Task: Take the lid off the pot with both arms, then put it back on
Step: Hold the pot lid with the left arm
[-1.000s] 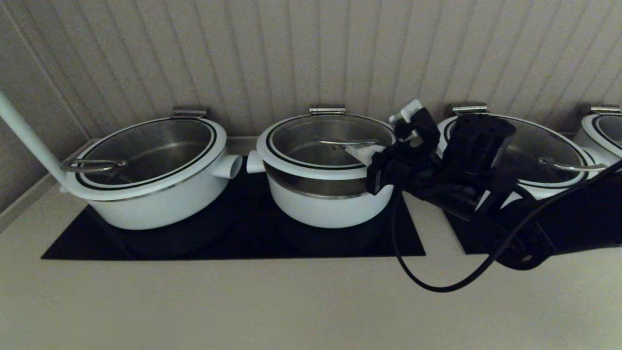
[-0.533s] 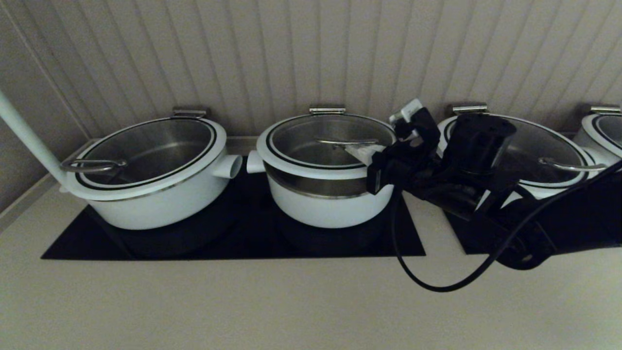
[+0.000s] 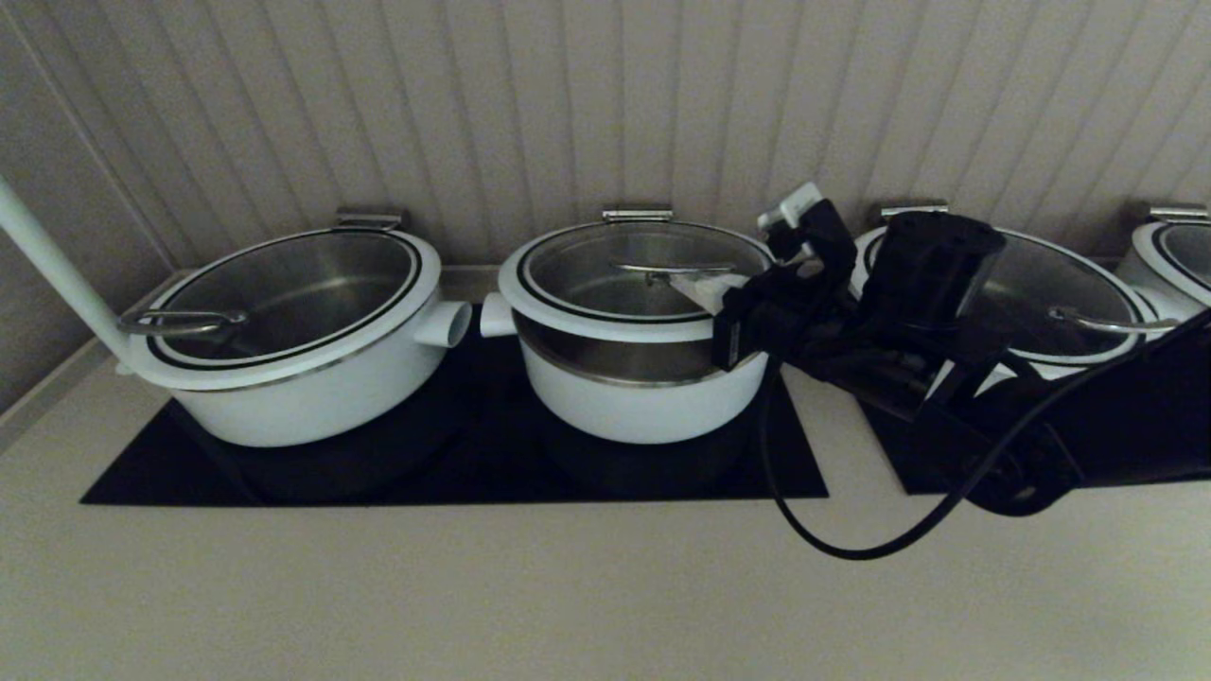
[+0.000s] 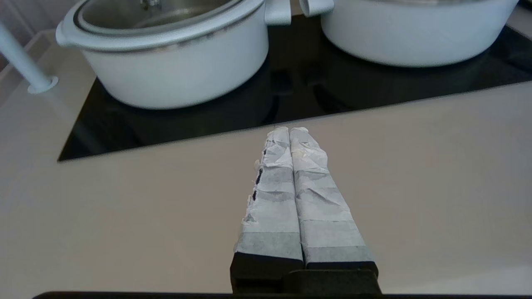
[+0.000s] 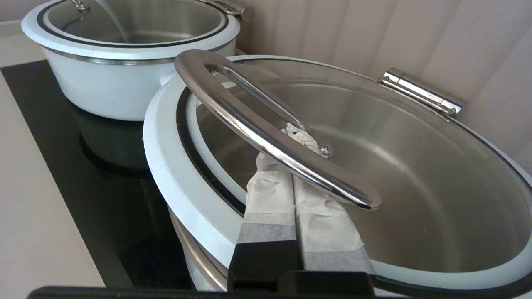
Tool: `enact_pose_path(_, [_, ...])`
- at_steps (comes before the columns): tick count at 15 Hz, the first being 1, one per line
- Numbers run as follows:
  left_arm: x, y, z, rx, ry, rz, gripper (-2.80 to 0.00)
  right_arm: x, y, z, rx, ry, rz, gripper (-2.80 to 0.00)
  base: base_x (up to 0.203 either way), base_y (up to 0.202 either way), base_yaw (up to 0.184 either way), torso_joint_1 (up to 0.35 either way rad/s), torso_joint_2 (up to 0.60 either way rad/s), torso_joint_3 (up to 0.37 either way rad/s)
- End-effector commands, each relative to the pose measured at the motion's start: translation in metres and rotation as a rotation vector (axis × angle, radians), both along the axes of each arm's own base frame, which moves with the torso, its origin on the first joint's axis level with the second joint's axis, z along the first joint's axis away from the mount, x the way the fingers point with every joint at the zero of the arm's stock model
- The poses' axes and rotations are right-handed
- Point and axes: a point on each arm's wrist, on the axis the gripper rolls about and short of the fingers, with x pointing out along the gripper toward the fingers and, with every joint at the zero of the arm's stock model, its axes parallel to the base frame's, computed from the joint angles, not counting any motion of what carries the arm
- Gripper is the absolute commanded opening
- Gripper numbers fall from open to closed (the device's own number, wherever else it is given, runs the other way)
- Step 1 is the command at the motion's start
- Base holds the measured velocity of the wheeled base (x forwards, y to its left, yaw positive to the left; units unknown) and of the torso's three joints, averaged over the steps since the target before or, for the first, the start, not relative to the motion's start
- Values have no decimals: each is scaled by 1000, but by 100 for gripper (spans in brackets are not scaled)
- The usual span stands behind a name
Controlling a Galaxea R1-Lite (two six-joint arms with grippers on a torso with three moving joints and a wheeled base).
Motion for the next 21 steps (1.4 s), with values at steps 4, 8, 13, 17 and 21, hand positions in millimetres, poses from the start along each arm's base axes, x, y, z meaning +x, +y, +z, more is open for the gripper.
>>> enact_pose_path(4, [37, -1, 55, 3, 99, -49, -280, 0, 0, 6, 10, -19, 0, -280, 0, 0, 0, 0, 0, 0])
enact_pose_path(8, [66, -8, 76, 5, 82, -174, -280, 1, 1, 5, 9, -18, 0, -280, 0, 0, 0, 0, 0, 0])
enact_pose_path(13, [80, -22, 73, -40, 151, -343, -280, 1, 1, 5, 9, -18, 2, -280, 0, 0, 0, 0, 0, 0])
enact_pose_path(17, [106, -39, 67, -39, 215, -419, -280, 2, 1, 10, 18, -33, 0, -280, 0, 0, 0, 0, 0, 0])
enact_pose_path(21, [147, -69, 61, -24, 236, -483, -280, 2, 2, 11, 20, -36, 0, -280, 0, 0, 0, 0, 0, 0])
